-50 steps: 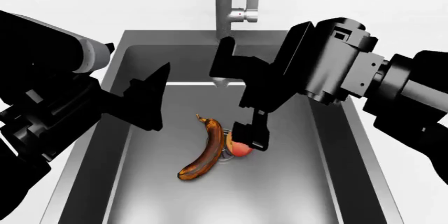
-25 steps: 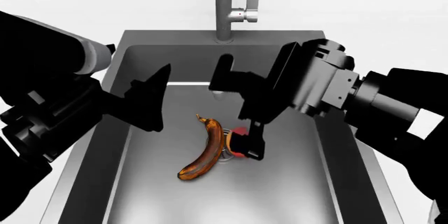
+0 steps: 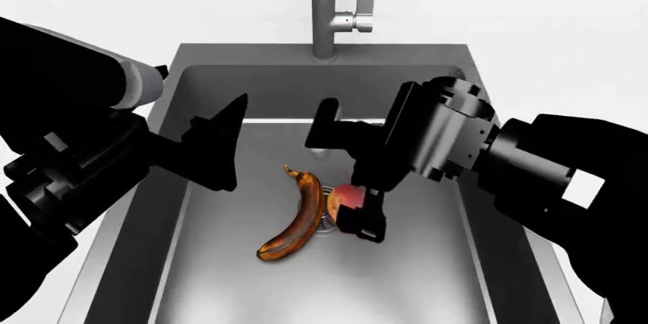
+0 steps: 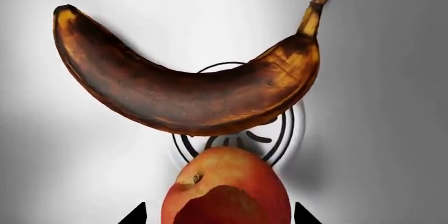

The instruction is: Pick up the fruits and vegetables and place them in the sink. Turn on the sink faucet to wash them. Then turn the sink off and put them in the tray.

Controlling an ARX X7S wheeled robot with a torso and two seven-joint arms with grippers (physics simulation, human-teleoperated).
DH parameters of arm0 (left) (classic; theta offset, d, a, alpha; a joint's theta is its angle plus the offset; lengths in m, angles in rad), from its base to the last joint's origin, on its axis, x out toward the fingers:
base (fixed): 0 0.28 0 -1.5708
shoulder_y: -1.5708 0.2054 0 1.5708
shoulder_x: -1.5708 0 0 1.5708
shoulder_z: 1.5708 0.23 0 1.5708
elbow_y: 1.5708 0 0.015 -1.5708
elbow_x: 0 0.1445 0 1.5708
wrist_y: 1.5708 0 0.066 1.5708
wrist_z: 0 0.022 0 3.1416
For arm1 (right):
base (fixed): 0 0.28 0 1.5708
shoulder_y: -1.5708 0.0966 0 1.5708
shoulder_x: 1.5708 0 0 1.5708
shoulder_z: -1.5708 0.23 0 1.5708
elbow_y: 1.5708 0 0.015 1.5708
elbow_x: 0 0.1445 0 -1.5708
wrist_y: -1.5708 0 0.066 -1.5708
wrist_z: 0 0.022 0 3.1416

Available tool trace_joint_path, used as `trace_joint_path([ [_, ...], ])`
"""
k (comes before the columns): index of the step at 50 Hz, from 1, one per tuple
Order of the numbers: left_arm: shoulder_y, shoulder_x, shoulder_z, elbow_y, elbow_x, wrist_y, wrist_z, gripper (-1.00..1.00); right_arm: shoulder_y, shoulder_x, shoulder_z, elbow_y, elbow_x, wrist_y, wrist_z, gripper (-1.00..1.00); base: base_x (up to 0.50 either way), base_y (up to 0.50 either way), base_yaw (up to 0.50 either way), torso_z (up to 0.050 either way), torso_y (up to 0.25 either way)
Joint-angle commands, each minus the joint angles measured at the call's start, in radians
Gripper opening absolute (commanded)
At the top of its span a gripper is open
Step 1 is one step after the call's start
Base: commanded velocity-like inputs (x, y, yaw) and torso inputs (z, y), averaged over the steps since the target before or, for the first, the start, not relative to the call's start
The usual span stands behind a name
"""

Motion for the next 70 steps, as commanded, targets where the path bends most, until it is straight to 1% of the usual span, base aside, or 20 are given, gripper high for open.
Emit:
trace_joint_path([
  [1,0.002,-0.001,0.001,0.000,0.002,0.002,0.001,1.00,-0.025,-0.024,-0.012,0.059,-0.018,-0.018,-0.008,1.00,0.00,0.00,0.00,0.000,0.000],
  [9,0.002,-0.006,-0.001,0.000,-0.001,0.004,0.002,1.00,-0.035,-0.038,-0.017,0.091,-0.026,-0.024,-0.016,1.00,0.00,0.00,0.00,0.000,0.000],
  [10,0.002,-0.006,-0.001,0.000,0.000,0.004,0.003,1.00,-0.034,-0.037,-0.016,0.088,-0.024,-0.022,-0.016,-1.00,0.00,0.00,0.00,0.000,0.000],
  [16,0.006,-0.007,0.002,0.003,0.001,0.003,0.003,1.00,-0.014,-0.003,-0.005,0.021,-0.008,0.020,0.018,-1.00,0.00,0.00,0.00,0.000,0.000],
  [25,-0.009,0.000,0.028,0.006,-0.011,-0.021,-0.002,1.00,0.067,0.104,0.035,-0.168,0.031,0.144,0.146,-1.00,0.00,0.00,0.00,0.000,0.000],
  [30,-0.088,0.036,0.140,-0.008,-0.027,-0.141,-0.065,1.00,0.112,0.155,0.078,-0.248,0.055,0.205,0.226,-1.00,0.00,0.00,0.00,0.000,0.000],
  [36,-0.181,0.073,0.208,-0.055,-0.108,-0.209,-0.143,1.00,0.156,0.205,0.131,-0.339,0.086,0.265,0.312,-1.00,0.00,0.00,0.00,0.000,0.000],
  [38,-0.216,0.092,0.243,-0.073,-0.110,-0.246,-0.165,1.00,0.173,0.219,0.145,-0.366,0.096,0.287,0.334,-1.00,0.00,0.00,0.00,0.000,0.000],
  [43,-0.287,0.148,0.298,-0.126,-0.127,-0.309,-0.130,1.00,0.210,0.250,0.174,-0.419,0.114,0.343,0.391,-1.00,0.00,0.00,0.00,0.000,0.000],
  [47,-0.336,0.194,0.342,-0.177,-0.104,-0.359,-0.092,1.00,0.216,0.265,0.199,-0.435,0.122,0.359,0.431,-1.00,0.00,0.00,0.00,0.000,0.000],
  [57,-0.347,0.202,0.354,-0.187,-0.097,-0.366,-0.082,1.00,0.217,0.268,0.204,-0.437,0.125,0.360,0.440,-1.00,0.00,0.00,0.00,0.000,0.000],
  [60,-0.383,0.244,0.402,-0.267,-0.005,-0.428,0.083,1.00,0.217,0.270,0.209,-0.437,0.128,0.369,0.451,-1.00,0.00,0.00,0.00,0.000,0.000],
  [63,-0.400,0.275,0.445,-0.312,0.110,-0.439,0.226,1.00,0.220,0.269,0.212,-0.428,0.128,0.376,0.458,-1.00,0.00,0.00,0.00,0.000,0.000],
  [67,-0.386,0.304,0.481,-0.382,0.192,-0.408,0.345,1.00,0.228,0.261,0.211,-0.412,0.119,0.376,0.462,-1.00,0.00,0.00,0.00,0.000,0.000],
  [70,-0.364,0.313,0.490,-0.412,0.213,-0.385,0.376,1.00,0.236,0.256,0.207,-0.407,0.112,0.376,0.462,-1.00,0.00,0.00,0.00,0.000,0.000],
])
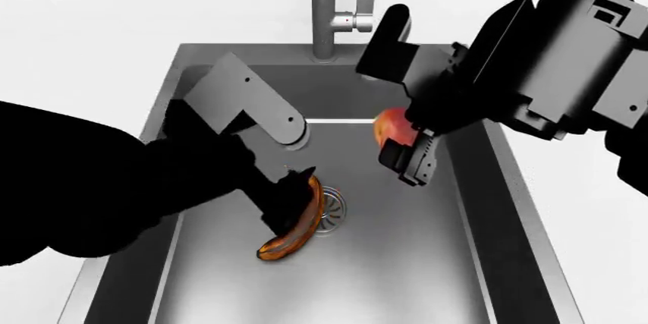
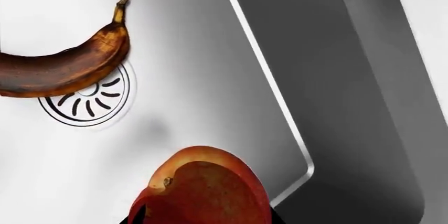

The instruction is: Pick up the fruits and vegetables and place them in the sink. Turn on the sink faucet to wash them. Then turn the sink off and put them in the tray.

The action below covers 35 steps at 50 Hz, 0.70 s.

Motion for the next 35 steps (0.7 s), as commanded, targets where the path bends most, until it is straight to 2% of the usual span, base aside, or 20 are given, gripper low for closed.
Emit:
trace_joint_path([
  [1,0.001,0.066,0.079,-0.137,0.153,0.007,0.226,1.00,0.024,-0.004,0.002,0.009,-0.017,0.011,0.015,-1.00,0.00,0.00,0.00,0.000,0.000],
  [9,0.045,0.078,0.055,-0.199,0.113,0.043,0.212,1.00,0.050,-0.013,-0.001,0.025,-0.032,0.018,0.024,-1.00,0.00,0.00,0.00,0.000,0.000],
  [35,0.077,0.164,0.186,-0.336,0.250,0.058,0.277,1.00,0.084,0.016,0.055,-0.009,-0.003,0.115,0.131,-1.00,0.00,0.00,0.00,0.000,0.000],
])
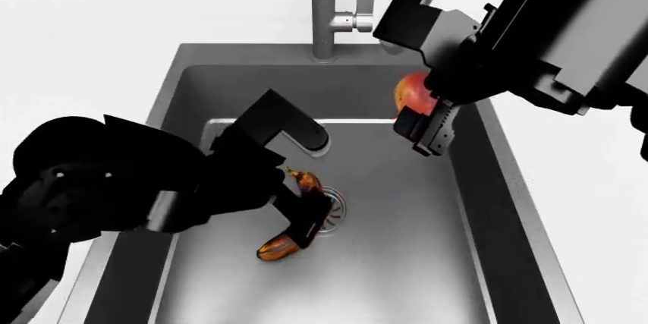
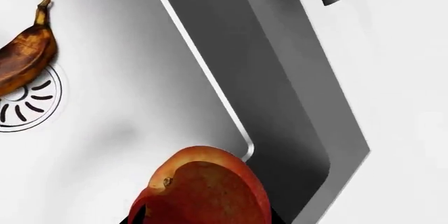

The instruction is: Pick up the fruits and vegetables and place them in the sink. Turn on the sink faucet to wash them. Then turn the sink off and put them in the tray.

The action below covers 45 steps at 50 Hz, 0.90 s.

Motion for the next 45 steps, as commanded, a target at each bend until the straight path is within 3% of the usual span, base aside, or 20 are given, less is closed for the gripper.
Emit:
trace_joint_path([
  [1,0.008,0.039,0.056,-0.060,0.058,0.007,0.042,1.00,0.016,0.014,0.029,-0.021,0.010,0.038,0.043,-1.00,0.00,0.00,0.00,0.000,0.000],
  [15,0.010,0.099,0.154,-0.173,0.139,0.018,0.156,1.00,0.016,0.011,0.020,-0.020,0.007,0.033,0.044,-1.00,0.00,0.00,0.00,0.000,0.000],
  [45,-0.003,0.157,0.247,-0.296,0.227,0.023,0.185,1.00,0.014,0.007,0.009,-0.023,0.008,0.021,0.044,-1.00,0.00,0.00,0.00,0.000,0.000],
])
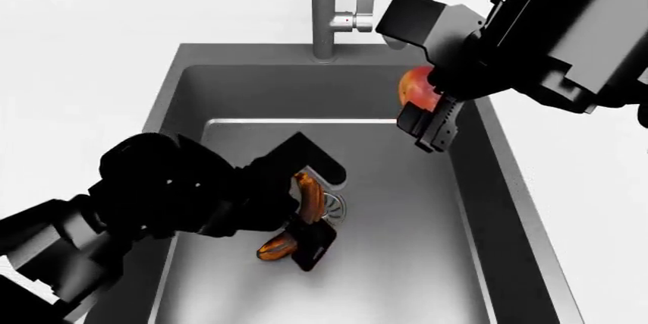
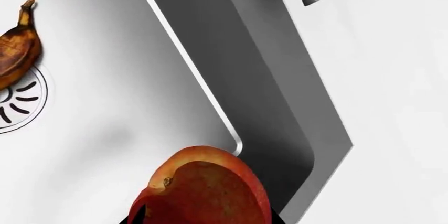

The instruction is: Pick up the fruits and vegetables and place them in the sink. Turn on the sink faucet to wash them. Then turn the sink off and put them in the tray.

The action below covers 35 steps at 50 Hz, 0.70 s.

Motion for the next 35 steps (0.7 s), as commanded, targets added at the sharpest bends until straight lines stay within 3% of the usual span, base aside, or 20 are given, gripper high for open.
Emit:
trace_joint_path([
  [1,-0.007,0.024,0.035,-0.050,0.035,0.013,0.030,1.00,0.004,0.001,-0.004,-0.003,-0.006,-0.004,-0.003,-1.00,0.00,0.00,0.00,0.000,0.000],
  [21,-0.002,0.090,0.133,-0.182,0.130,0.071,0.139,1.00,-0.008,0.001,-0.004,-0.001,-0.001,-0.010,0.003,-1.00,0.00,0.00,0.00,-0.001,-0.003],
  [22,-0.001,0.089,0.134,-0.178,0.130,0.073,0.141,-1.00,-0.007,0.000,-0.004,0.000,0.000,-0.010,0.002,-1.00,0.02,0.00,-0.01,0.000,-0.013],
  [35,-0.011,0.022,0.087,0.021,0.063,0.038,0.066,-1.00,0.000,0.002,-0.009,-0.002,0.002,-0.008,-0.001,-1.00,0.00,0.00,-0.01,-0.002,-0.004],
])
